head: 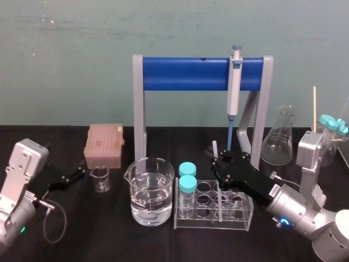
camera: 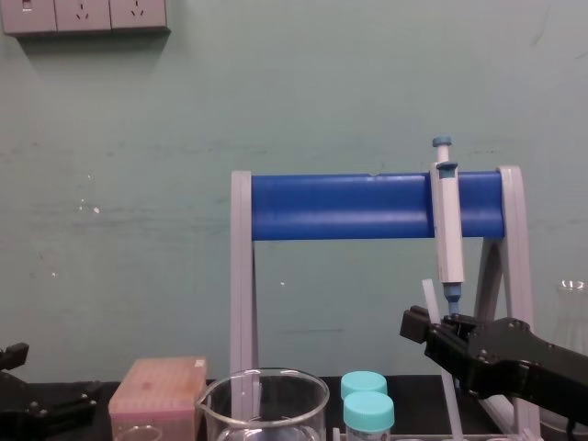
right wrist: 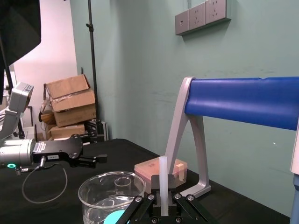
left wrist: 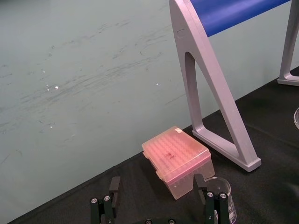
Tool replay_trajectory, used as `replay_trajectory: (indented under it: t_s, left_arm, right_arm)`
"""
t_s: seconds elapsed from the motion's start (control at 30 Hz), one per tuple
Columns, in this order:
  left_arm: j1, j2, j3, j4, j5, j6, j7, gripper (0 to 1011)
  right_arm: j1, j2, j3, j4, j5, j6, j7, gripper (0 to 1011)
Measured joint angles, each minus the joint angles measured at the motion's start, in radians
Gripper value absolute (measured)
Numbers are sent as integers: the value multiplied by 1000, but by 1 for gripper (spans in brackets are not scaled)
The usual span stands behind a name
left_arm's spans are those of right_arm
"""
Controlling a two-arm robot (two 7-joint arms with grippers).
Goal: Pick up the stirring rod with one hand, then place it down.
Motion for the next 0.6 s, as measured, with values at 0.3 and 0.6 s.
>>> replay_trajectory:
  t_s: [0.3, 0.6]
  left_arm:
    - [0, 0, 0, 0, 0, 0, 0, 1000]
    - [0, 0, 0, 0, 0, 0, 0, 1000]
  right_arm:
    - [1, 0, 0, 0, 1, 0, 2, 188]
    - [1, 0, 0, 1, 2, -1, 3, 459]
